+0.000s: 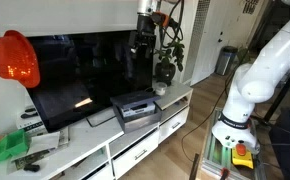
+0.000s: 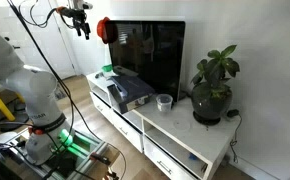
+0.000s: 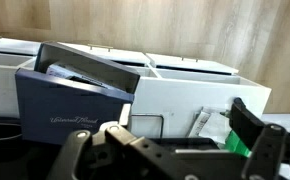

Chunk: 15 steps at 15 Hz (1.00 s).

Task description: Pour the sunglasses from the cup and put them back into the cup then close the cup with the cup lid

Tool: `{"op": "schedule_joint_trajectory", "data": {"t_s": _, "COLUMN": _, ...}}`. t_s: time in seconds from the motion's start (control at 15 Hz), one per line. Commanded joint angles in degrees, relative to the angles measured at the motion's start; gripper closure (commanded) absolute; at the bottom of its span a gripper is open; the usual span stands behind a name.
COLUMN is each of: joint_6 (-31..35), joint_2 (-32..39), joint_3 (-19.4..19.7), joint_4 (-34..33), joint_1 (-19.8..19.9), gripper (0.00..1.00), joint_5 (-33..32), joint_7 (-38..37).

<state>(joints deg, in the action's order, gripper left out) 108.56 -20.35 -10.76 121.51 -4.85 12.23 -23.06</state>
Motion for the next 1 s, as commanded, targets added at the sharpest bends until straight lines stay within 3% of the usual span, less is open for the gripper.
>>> {"op": "schedule_joint_trajectory", "data": {"t_s": 0.0, "joint_6": -0.11, "joint_2": 0.06, "joint_3": 0.15, "joint_4": -0.12, "joint_1": -0.16, "gripper": 0.00, "joint_5": -0.08, "joint_7": -0.06}}
{"op": "schedule_joint_trajectory", "data": {"t_s": 0.53, "joint_6": -0.05, "joint_2": 0.54, "joint_3": 0.62, "joint_4": 0.29, "joint_1": 0.45, "gripper": 0.00, "joint_5": -0.37, "joint_7": -0.36}}
{"op": "schedule_joint_trajectory", "data": {"t_s": 0.67, "joint_6": -0.21, "joint_2": 1.10, "joint_3": 1.58, "joint_4": 2.83, "joint_1": 3.20, "gripper": 0.00, "joint_5": -4.97, "joint_7": -2.41}}
{"op": "schedule_joint_trajectory", "data": {"t_s": 0.93, "joint_6": 6.84, "joint_2": 2.14, "joint_3": 5.23, "joint_4": 9.99, "joint_1": 8.39, "gripper": 0.00, "joint_5": -19.24, "joint_7": 2.49}}
